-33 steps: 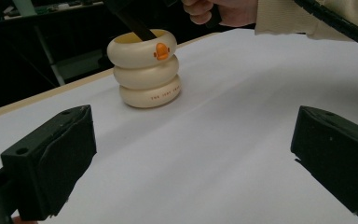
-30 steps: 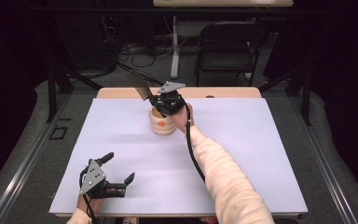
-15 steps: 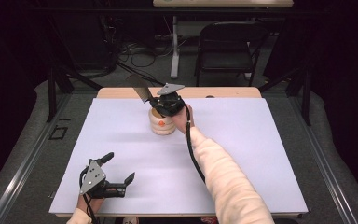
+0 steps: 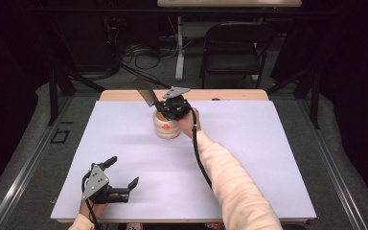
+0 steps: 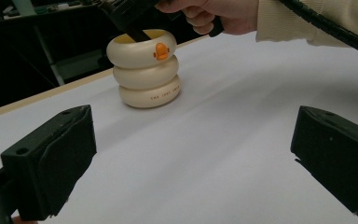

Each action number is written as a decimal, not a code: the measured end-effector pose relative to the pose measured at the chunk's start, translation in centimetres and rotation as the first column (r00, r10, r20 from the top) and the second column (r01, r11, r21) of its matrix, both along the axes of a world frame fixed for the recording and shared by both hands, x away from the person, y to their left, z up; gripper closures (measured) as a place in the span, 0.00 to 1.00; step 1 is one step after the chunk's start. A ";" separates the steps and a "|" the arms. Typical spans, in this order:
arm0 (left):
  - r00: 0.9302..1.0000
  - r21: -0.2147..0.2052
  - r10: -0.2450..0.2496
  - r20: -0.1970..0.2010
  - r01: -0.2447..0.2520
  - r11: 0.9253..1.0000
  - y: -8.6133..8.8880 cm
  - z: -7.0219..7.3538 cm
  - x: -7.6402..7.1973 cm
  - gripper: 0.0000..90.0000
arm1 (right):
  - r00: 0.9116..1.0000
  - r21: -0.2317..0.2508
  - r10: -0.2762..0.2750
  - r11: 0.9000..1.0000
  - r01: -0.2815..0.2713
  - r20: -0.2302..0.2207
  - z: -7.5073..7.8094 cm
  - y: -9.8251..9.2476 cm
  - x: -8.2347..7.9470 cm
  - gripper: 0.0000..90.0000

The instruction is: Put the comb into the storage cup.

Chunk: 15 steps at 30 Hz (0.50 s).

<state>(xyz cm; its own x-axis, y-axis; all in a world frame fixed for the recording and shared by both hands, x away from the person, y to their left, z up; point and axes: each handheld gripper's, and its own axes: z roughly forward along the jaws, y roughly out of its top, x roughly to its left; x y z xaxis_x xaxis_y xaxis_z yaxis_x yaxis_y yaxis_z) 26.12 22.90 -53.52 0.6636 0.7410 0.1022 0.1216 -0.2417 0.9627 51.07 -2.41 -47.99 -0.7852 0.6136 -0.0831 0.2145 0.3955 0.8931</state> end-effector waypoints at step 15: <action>1.000 -0.002 0.002 0.000 -0.002 1.000 0.0 0.0 0.0 0.00 | 1.000 -0.016 0.001 1.000 -0.001 -0.002 -0.3 -0.1 0.1 0.80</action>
